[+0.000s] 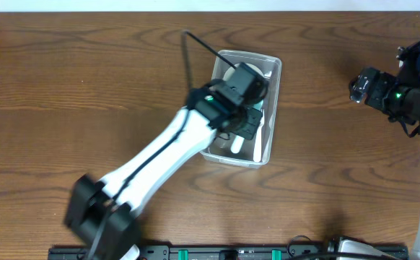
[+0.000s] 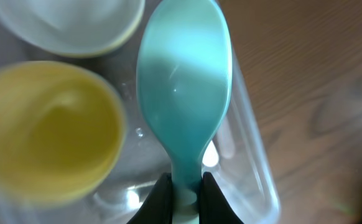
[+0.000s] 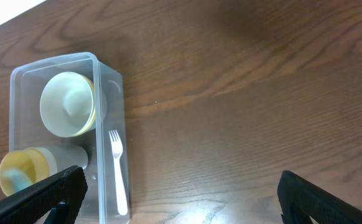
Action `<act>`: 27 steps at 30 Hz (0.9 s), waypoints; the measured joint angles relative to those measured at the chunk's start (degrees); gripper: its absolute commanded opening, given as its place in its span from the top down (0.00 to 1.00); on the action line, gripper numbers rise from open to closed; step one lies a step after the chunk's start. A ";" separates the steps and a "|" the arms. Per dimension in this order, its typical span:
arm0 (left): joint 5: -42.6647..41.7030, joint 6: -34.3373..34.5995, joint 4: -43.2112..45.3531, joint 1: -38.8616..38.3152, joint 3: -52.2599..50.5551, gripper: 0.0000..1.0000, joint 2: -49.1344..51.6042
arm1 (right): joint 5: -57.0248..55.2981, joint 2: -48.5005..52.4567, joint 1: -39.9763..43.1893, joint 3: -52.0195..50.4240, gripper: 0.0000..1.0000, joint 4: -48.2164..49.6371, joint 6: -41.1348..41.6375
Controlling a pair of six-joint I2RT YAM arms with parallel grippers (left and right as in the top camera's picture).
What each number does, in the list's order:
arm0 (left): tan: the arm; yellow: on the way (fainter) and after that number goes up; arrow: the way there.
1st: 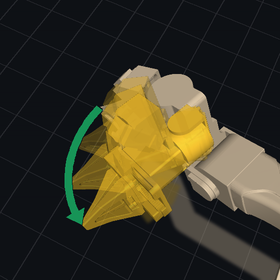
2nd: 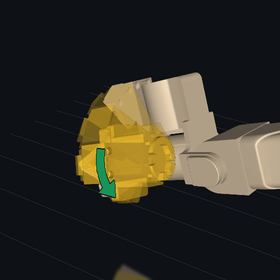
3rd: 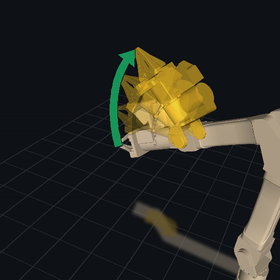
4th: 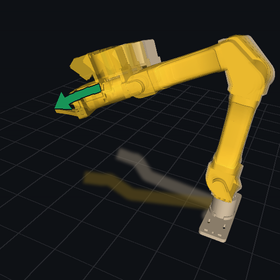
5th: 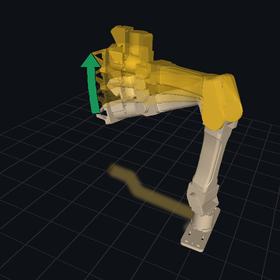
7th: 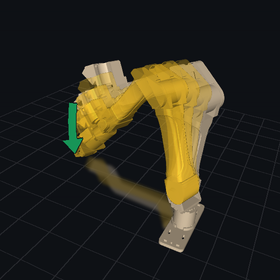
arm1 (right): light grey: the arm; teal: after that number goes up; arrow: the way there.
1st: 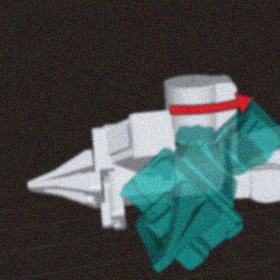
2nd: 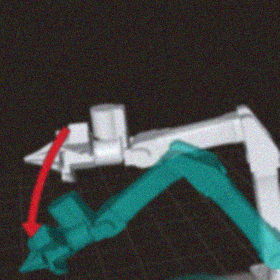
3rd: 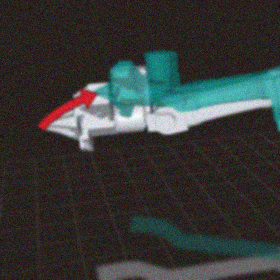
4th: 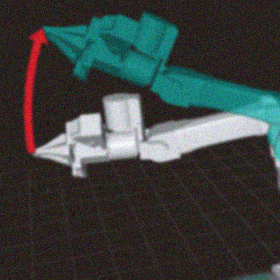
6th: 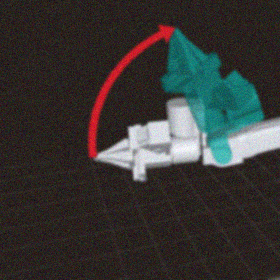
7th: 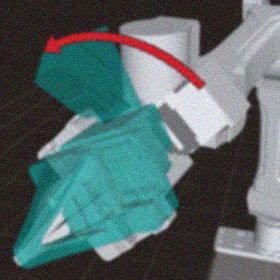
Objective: Pack container
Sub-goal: 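Carry the teal spoon into the container beside the fork, release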
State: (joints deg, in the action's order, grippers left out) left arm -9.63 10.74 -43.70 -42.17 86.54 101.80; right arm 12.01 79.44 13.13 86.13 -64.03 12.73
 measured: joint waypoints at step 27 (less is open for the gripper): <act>4.81 1.27 -16.35 -0.63 13.03 0.60 -7.04 | 0.00 0.00 0.00 0.00 0.01 -0.02 0.00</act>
State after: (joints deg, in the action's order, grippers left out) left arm -4.82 12.01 -60.05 -42.81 99.57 94.76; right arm 12.01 79.44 13.13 86.13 -64.05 12.73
